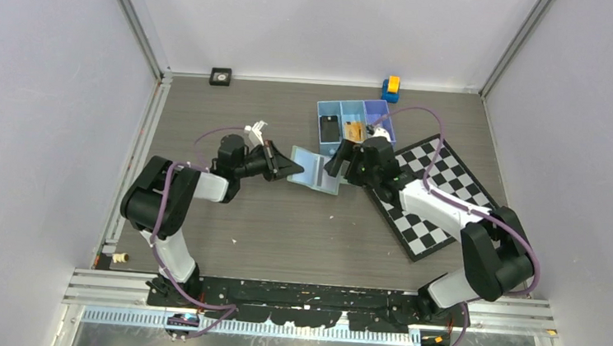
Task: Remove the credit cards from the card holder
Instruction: Remove the credit card from the card holder.
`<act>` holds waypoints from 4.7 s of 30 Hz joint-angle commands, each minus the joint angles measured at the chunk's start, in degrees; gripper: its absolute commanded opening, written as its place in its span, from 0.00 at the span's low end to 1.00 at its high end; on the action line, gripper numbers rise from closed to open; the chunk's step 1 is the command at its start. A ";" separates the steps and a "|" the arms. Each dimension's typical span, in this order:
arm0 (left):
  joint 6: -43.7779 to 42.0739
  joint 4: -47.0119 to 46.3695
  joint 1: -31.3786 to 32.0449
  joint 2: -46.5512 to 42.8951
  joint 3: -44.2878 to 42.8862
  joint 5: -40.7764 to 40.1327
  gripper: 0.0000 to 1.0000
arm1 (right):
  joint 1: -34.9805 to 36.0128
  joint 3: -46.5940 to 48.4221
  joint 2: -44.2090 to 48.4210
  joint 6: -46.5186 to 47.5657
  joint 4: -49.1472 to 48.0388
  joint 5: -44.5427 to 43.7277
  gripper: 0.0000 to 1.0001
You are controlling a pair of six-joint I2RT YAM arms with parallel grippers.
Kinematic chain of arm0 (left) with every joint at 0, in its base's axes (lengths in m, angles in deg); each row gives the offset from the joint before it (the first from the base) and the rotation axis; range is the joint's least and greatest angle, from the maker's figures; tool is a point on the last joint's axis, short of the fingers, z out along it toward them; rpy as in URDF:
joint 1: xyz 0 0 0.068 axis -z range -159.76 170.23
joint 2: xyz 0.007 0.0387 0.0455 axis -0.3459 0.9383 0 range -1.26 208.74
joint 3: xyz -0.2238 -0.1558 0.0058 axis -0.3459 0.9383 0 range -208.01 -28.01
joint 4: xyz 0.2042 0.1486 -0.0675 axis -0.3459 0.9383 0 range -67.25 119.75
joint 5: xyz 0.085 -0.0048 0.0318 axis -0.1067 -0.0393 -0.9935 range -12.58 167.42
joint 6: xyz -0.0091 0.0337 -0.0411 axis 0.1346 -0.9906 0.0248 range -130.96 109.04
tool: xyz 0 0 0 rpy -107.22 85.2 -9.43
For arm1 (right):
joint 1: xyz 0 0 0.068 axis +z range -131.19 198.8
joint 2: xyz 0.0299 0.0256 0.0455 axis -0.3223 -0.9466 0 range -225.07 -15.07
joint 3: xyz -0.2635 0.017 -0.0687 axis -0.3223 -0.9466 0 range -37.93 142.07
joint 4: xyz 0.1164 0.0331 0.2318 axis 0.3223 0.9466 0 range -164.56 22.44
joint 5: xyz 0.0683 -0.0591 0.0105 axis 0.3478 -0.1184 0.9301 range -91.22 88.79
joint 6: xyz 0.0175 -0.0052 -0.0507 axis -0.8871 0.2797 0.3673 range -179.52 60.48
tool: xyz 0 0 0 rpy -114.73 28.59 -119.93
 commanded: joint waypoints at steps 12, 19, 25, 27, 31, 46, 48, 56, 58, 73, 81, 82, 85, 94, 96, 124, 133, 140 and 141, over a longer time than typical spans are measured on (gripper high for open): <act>12.91 -25.88 -4.04 -1.85 3.92 3.22 0.00 | -6.32 -7.45 2.94 -8.26 -16.48 11.97 0.95; 13.63 -27.02 -4.48 -1.64 4.03 4.09 0.00 | -7.13 -7.99 3.22 -8.50 -16.24 11.08 0.92; 14.90 -28.70 -4.48 -1.02 3.49 4.84 0.00 | -7.60 -7.85 3.74 -6.80 -16.46 12.57 0.66; 15.37 -29.41 -4.48 -0.74 3.36 5.21 0.00 | -7.62 -7.43 2.45 -6.58 -17.58 15.51 0.58; 15.67 -29.58 -4.41 -0.34 2.95 5.67 0.00 | -7.40 -6.17 -0.08 -7.01 -19.44 20.64 0.56; 16.19 -29.35 -3.95 0.89 2.37 6.00 0.00 | -6.06 -9.19 5.42 -7.28 -22.46 17.00 0.65; 16.07 -29.08 -3.96 0.72 2.52 5.65 0.00 | -6.28 -9.85 7.07 -7.26 -21.07 13.81 0.60; 15.33 -28.28 -3.90 -0.69 3.37 5.32 0.00 | -6.76 -13.24 11.19 -6.87 -21.65 9.04 0.51; 15.06 -28.10 -3.96 -0.71 3.36 5.36 0.00 | -6.76 -12.10 9.59 -6.34 -21.18 11.16 0.52; 16.40 -30.72 -3.46 0.42 3.79 5.73 0.00 | -6.33 -9.66 2.60 -5.81 -22.04 18.06 0.63; 16.72 -31.08 -3.05 3.43 4.10 5.52 0.00 | -5.56 -11.21 1.81 -6.73 -23.71 17.10 0.71; 16.79 -31.22 -3.00 3.94 4.14 5.49 0.00 | -5.58 -11.93 1.61 -7.49 -24.90 17.57 0.70; 18.51 -31.26 -2.91 4.42 5.22 4.48 0.00 | -5.53 -13.98 1.89 -9.38 -27.95 15.70 0.70; 18.04 -29.42 -1.41 0.48 7.97 0.23 0.00 | -5.53 -19.52 5.58 -16.25 -33.69 10.84 0.72; 17.32 -28.38 -1.41 -0.60 8.19 -0.01 0.00 | -5.54 -20.72 7.64 -16.23 -33.97 8.55 0.75; 16.81 -31.44 -1.41 -3.25 6.18 4.25 0.00 | -5.62 -15.67 2.25 -9.94 -30.72 15.29 0.79; 16.86 -31.61 -0.32 -0.68 4.41 5.55 0.00 | -5.30 -15.27 -1.12 -11.32 -37.57 22.86 0.79; 16.50 -31.32 -0.18 1.03 3.77 5.95 0.00 | -5.24 -14.62 -2.06 -12.20 -36.50 22.10 0.79; 16.27 -31.05 -0.26 1.17 3.78 5.78 0.00 | -5.37 -14.30 -1.79 -12.11 -33.88 20.21 0.80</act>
